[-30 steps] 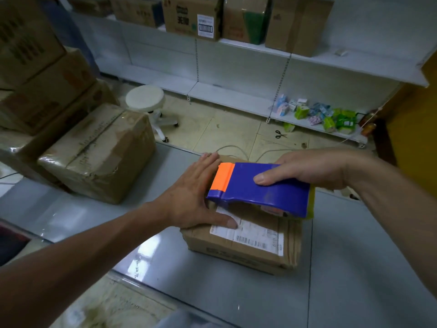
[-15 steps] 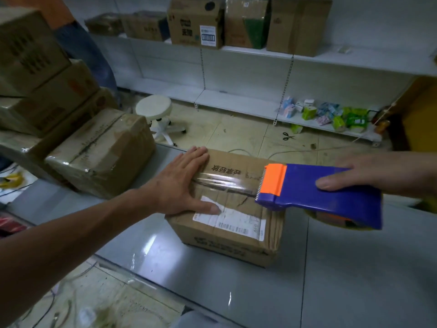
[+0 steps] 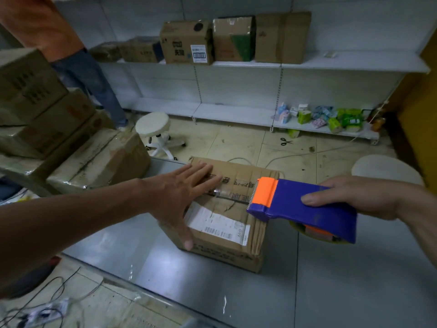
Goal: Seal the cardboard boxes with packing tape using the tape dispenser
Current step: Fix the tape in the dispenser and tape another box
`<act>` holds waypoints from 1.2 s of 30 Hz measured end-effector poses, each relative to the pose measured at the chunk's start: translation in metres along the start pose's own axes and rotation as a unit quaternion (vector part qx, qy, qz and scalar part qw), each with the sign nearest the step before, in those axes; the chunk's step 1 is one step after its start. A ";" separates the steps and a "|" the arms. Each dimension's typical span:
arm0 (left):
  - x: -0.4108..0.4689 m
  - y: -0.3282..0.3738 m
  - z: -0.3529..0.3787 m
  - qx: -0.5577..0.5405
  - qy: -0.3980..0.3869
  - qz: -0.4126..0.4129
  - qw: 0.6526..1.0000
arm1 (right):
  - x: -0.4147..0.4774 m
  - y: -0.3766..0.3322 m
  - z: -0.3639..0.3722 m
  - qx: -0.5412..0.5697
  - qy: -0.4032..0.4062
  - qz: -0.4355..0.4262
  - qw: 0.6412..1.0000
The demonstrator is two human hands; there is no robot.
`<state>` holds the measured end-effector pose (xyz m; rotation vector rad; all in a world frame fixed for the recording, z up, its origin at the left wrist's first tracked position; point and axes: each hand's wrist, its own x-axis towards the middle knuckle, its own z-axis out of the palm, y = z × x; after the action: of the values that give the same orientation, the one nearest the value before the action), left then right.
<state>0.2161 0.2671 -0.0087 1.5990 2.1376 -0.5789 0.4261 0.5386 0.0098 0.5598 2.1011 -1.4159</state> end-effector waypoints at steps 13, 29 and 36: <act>0.018 0.005 -0.026 0.073 -0.053 -0.022 0.996 | 0.008 0.004 -0.004 0.012 -0.024 0.006 1.000; 0.037 0.000 -0.032 0.093 -0.069 0.021 0.993 | 0.018 0.022 -0.003 0.033 -0.043 -0.024 0.998; 0.036 -0.006 -0.026 0.025 -0.060 0.025 0.998 | 0.017 0.030 0.001 0.061 -0.058 -0.041 0.996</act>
<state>0.1988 0.3083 -0.0064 1.5975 2.0051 -0.7002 0.4317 0.5492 -0.0228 0.4312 1.9757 -1.5934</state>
